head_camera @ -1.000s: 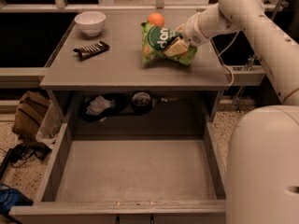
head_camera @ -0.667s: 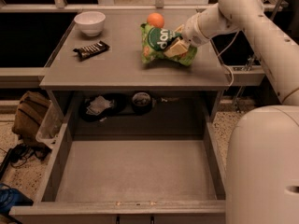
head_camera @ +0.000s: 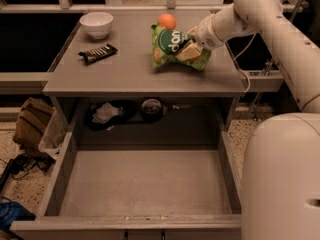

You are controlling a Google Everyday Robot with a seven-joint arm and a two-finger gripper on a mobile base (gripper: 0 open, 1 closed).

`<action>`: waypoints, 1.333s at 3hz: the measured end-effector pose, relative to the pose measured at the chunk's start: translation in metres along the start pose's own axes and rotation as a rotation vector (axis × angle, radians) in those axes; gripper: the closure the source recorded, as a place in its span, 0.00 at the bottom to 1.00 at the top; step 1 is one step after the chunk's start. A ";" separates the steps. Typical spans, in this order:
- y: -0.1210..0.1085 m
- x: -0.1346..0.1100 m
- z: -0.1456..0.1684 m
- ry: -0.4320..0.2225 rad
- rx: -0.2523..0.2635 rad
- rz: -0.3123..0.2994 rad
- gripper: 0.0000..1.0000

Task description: Pick green rice chip bag from top drawer and place on counter

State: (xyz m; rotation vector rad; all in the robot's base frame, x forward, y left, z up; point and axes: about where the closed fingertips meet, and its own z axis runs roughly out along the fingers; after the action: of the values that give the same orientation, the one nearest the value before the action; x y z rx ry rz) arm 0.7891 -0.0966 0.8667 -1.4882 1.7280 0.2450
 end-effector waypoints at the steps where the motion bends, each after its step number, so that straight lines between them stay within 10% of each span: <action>1: 0.000 0.000 0.000 0.000 0.000 0.000 0.12; 4: 0.000 -0.003 -0.008 0.015 0.006 -0.001 0.00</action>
Offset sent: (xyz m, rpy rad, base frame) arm 0.0000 0.0000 0.0000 0.0000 0.0000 0.0000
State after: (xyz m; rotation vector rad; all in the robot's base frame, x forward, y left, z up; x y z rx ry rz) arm 0.7855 -0.0995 0.8741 -1.4894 1.7388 0.2282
